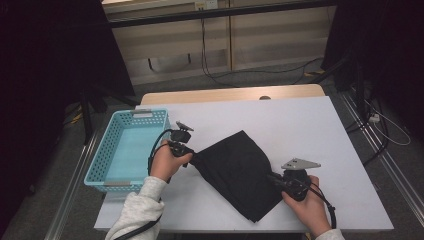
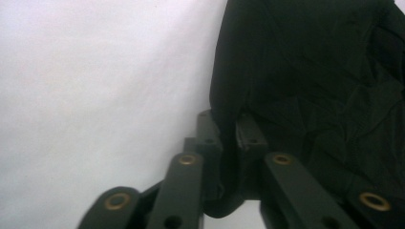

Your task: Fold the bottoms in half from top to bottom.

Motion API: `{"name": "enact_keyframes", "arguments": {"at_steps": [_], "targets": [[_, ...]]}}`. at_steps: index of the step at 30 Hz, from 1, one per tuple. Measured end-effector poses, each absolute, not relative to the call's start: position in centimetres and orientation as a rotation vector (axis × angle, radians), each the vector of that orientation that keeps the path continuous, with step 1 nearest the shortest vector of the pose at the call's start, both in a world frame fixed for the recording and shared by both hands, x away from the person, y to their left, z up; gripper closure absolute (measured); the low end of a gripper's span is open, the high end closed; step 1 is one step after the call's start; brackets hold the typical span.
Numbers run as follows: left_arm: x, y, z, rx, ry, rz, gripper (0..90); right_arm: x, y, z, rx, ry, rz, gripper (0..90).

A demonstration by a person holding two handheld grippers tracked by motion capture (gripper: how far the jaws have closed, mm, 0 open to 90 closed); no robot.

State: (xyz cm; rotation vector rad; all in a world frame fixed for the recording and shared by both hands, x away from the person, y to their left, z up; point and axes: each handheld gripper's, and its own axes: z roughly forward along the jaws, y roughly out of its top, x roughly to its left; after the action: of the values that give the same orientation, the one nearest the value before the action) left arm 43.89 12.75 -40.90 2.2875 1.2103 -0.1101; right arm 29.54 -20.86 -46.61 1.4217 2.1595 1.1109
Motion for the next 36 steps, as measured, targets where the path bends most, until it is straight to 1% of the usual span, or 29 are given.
{"name": "enact_keyframes", "arguments": {"at_steps": [1,3,5,7,8,9,10,11,12,13,15,16,20,21,22,23,24,26,29,36], "targets": [[43.8,12.8,-41.0,2.287,1.2,-0.101,78.0,29.5,-20.8,-46.6,1.418,2.162,1.107,80.8],[43.7,12.9,-41.2,2.287,1.188,-0.075,62.8,29.5,-20.8,-46.5,1.4,2.17,1.099,80.8],[43.5,13.0,-41.4,2.291,1.192,-0.068,61.0,29.4,-20.7,-46.5,1.395,2.174,1.093,80.8],[43.1,13.0,-41.8,2.297,1.185,-0.059,54.8,29.4,-20.8,-46.5,1.395,2.177,1.099,80.7],[43.1,13.1,-42.0,2.32,1.168,-0.05,49.1,29.4,-20.8,-46.5,1.4,2.177,1.107,80.7],[42.9,13.1,-42.3,2.298,1.186,-0.047,46.1,29.4,-20.9,-46.5,1.407,2.178,1.113,80.7],[42.9,13.1,-42.5,2.301,1.19,-0.022,45.5,29.4,-20.9,-46.5,1.407,2.178,1.116,80.7],[42.8,13.2,-42.8,2.311,1.197,0.0,41.9,29.3,-20.9,-46.5,1.405,2.178,1.115,80.6],[42.8,13.1,-43.2,2.311,1.202,0.004,37.7,29.3,-20.8,-46.5,1.401,2.179,1.115,80.6],[42.7,13.1,-43.5,2.31,1.205,-0.007,36.8,29.3,-20.8,-46.5,1.399,2.18,1.114,80.6],[42.6,13.2,-43.8,2.275,1.197,0.01,38.5,29.3,-20.7,-46.5,1.393,2.184,1.111,80.5],[42.5,13.1,-43.9,2.264,1.198,0.013,41.2,29.3,-20.6,-46.5,1.397,2.188,1.12,80.5],[41.9,12.8,-43.9,2.267,1.201,0.082,57.6,29.1,-20.1,-46.4,1.384,2.198,1.115,80.6],[41.9,12.8,-43.8,2.272,1.216,0.064,62.3,29.0,-20.0,-46.4,1.376,2.196,1.108,80.7],[41.9,12.8,-43.8,2.287,1.228,0.035,70.5,29.0,-20.0,-46.4,1.376,2.194,1.104,80.7],[41.8,12.7,-43.8,2.292,1.228,0.023,76.3,29.0,-20.0,-46.4,1.378,2.193,1.109,80.8],[41.9,12.6,-43.7,2.295,1.233,0.023,79.0,29.0,-20.1,-46.4,1.39,2.192,1.115,80.8],[42.0,12.4,-43.5,2.306,1.254,0.001,81.9,29.1,-20.2,-46.4,1.395,2.191,1.126,80.9],[42.6,12.2,-42.7,2.338,1.273,-0.013,83.6,29.0,-20.1,-46.3,1.387,2.193,1.115,81.3],[44.1,12.0,-38.7,2.382,1.271,-0.012,84.4,29.2,-20.6,-45.7,1.434,2.161,1.146,81.9]]}}
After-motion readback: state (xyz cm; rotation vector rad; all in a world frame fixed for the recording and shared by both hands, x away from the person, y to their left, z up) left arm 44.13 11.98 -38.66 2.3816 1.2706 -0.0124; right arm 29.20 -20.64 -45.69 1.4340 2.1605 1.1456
